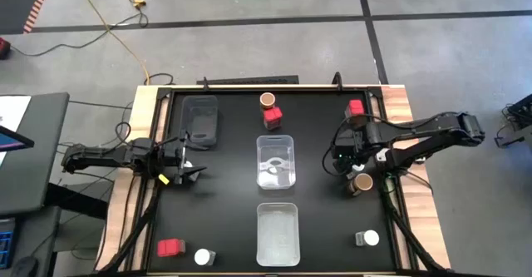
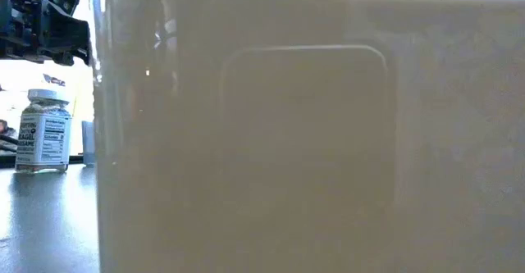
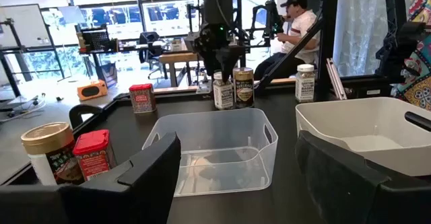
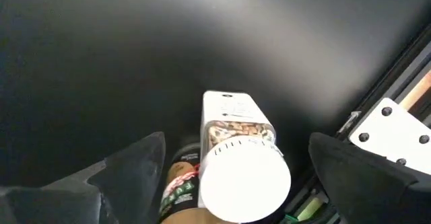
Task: Sort spices by type
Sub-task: Put the white seasoning bottle into the white bin
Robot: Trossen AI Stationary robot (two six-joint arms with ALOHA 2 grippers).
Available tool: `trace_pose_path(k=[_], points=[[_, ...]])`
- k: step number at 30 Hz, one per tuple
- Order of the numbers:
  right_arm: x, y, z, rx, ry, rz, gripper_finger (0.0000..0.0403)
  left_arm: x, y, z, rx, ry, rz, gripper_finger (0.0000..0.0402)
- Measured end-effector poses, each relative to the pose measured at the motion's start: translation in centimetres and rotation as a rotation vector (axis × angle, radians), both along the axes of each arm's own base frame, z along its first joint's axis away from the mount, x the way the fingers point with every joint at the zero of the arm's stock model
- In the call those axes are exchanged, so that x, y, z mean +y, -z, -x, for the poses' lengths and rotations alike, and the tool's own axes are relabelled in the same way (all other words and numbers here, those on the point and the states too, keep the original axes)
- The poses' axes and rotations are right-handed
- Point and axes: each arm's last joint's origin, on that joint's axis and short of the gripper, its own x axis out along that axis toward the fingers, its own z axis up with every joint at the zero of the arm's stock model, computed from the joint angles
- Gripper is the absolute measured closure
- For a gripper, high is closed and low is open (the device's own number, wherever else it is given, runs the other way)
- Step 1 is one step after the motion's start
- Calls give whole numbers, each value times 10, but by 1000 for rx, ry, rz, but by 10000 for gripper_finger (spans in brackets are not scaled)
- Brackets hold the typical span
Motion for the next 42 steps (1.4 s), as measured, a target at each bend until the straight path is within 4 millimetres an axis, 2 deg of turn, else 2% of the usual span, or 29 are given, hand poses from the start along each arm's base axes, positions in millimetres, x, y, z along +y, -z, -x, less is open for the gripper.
trace_pose_path(k=[9,19,31,37,42], points=[[5,18,6,42,-8,-20,17,0,0,0,0,0,0,120],[6,29,7,35,6,-67,87,0,0,0,0,0,0,120],[6,30,7,33,8,-67,133,0,0,0,0,0,0,120],[6,29,6,29,10,-67,177,0,0,0,0,0,0,120],[6,29,7,30,12,-69,177,0,0,0,0,0,0,120]])
